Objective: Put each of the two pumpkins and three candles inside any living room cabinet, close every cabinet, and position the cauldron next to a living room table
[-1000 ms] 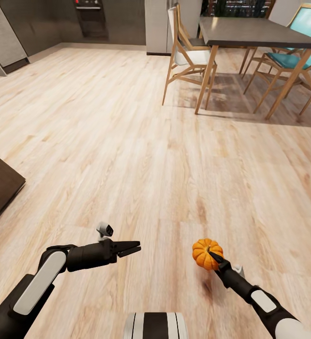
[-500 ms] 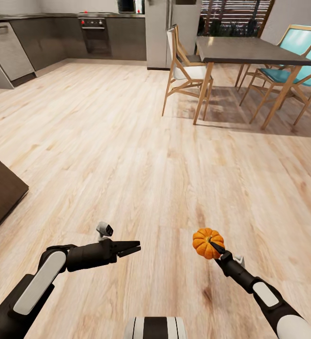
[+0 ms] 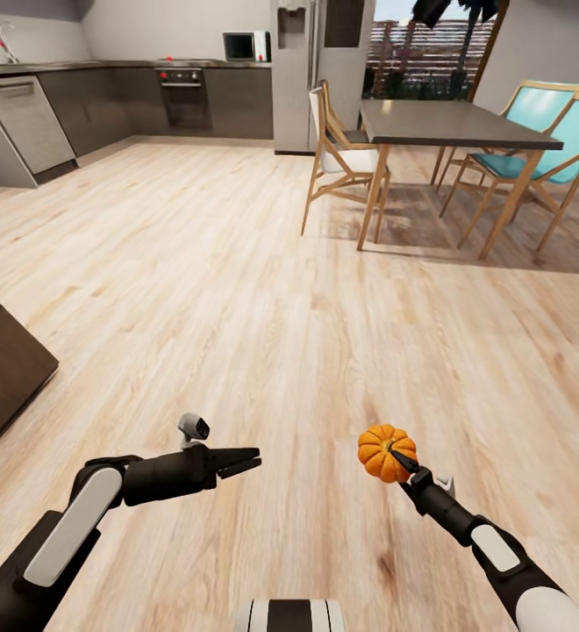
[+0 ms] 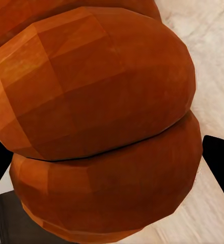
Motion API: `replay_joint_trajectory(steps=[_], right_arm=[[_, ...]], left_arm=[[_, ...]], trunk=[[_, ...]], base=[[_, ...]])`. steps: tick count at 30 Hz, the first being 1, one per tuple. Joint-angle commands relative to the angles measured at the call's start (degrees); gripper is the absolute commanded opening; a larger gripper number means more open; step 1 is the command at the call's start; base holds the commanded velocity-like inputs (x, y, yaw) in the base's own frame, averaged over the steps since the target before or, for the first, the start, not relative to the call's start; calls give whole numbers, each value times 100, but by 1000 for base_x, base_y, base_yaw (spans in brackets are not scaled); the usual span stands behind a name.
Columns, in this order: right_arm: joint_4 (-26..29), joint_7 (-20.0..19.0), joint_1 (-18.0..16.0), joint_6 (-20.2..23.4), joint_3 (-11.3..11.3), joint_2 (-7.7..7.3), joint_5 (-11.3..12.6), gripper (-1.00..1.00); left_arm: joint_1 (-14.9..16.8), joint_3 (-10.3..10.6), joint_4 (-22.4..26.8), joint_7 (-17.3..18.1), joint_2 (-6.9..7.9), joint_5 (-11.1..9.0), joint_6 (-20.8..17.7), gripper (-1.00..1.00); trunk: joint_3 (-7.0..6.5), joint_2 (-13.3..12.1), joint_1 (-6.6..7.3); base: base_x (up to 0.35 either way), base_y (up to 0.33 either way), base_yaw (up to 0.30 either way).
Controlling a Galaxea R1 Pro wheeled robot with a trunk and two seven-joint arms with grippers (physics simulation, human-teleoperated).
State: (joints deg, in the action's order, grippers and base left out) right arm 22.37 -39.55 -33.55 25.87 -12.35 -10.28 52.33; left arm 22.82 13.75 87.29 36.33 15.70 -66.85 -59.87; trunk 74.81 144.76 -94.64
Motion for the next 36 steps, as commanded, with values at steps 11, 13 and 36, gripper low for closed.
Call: replay_joint_trajectory(steps=[11,13,36], right_arm=[[14,-46,18,130,-11,2,86,-100],[14,-48,54,196,-10,3,82,-100],[83,-53,507,358,-22,-191,84,-100]], left_arm=[[4,-20,7,41,37,14,-13,100],[4,-20,7,41,38,14,-13,100],[4,-8,3,48,20,14,-13,100]], trunk=[[-240,-14,29],[-285,-16,34],[-539,-30,60]], base=[[0,0,0],[0,0,0],[0,0,-192]])
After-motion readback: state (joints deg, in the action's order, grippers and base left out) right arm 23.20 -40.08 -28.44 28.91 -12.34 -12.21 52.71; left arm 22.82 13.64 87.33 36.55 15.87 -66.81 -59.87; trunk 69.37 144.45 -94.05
